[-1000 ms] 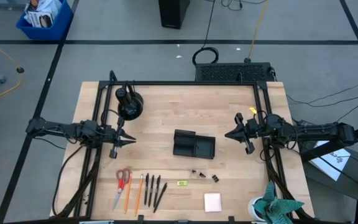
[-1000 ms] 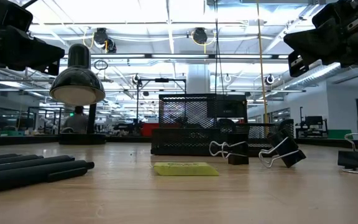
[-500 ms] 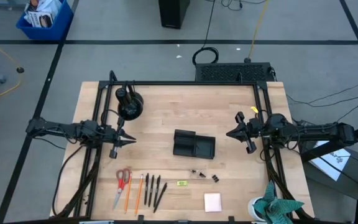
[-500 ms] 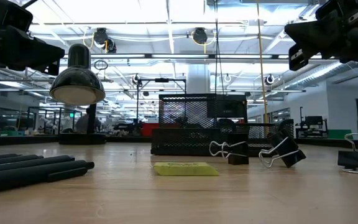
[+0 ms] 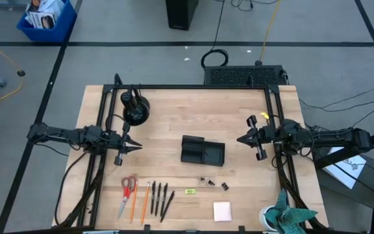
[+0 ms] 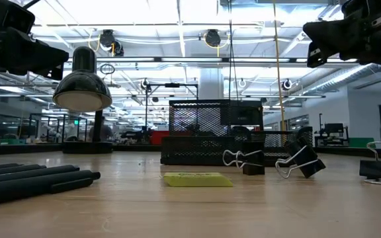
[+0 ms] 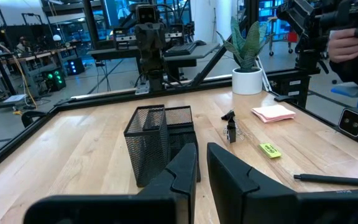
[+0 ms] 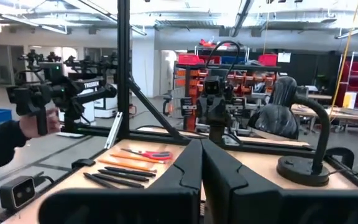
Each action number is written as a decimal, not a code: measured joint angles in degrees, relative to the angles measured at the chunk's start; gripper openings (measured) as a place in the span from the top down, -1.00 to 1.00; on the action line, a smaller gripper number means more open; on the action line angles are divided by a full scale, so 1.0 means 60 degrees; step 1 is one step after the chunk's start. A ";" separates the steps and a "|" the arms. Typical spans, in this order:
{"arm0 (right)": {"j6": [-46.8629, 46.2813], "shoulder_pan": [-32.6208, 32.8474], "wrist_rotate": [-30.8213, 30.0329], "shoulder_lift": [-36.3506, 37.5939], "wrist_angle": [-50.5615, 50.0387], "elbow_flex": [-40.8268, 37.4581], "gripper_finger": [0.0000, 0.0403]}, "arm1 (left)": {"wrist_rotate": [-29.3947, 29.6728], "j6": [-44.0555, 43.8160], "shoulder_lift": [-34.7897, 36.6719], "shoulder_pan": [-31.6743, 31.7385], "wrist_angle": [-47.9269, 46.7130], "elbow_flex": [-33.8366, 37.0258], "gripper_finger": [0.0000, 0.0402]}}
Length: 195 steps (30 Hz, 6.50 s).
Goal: Pick and place office supplies into organizer
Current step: Put the black binder clip into the black desk organizer
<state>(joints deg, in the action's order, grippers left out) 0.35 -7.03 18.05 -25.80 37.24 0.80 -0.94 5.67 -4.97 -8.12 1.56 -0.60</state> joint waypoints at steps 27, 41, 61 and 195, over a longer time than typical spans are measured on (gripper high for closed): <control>0.1057 0.2119 -0.4594 -0.3232 -0.3225 0.4037 0.31 | 0.0754 0.0084 0.0000 0.0004 0.3775 -0.0004 0.77; -0.1759 0.7032 -0.7441 -0.7265 -0.9494 0.9415 -0.31 | 0.3429 -0.0326 -0.0004 0.0004 0.3086 -0.0004 0.77; -0.8145 0.8310 -0.8191 -1.0793 -1.0304 0.9785 -0.33 | 0.3422 -0.0306 -0.0004 0.0004 0.3053 -0.0004 0.77; -0.1967 0.3402 -0.7058 -1.2877 -0.7469 1.0367 1.00 | 0.3681 0.0012 -0.0002 0.0001 0.2619 -0.0002 0.77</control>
<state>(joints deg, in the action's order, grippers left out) -11.45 13.39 -24.29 -103.07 -7.57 63.00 21.15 5.75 -4.99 -8.11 17.28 -0.61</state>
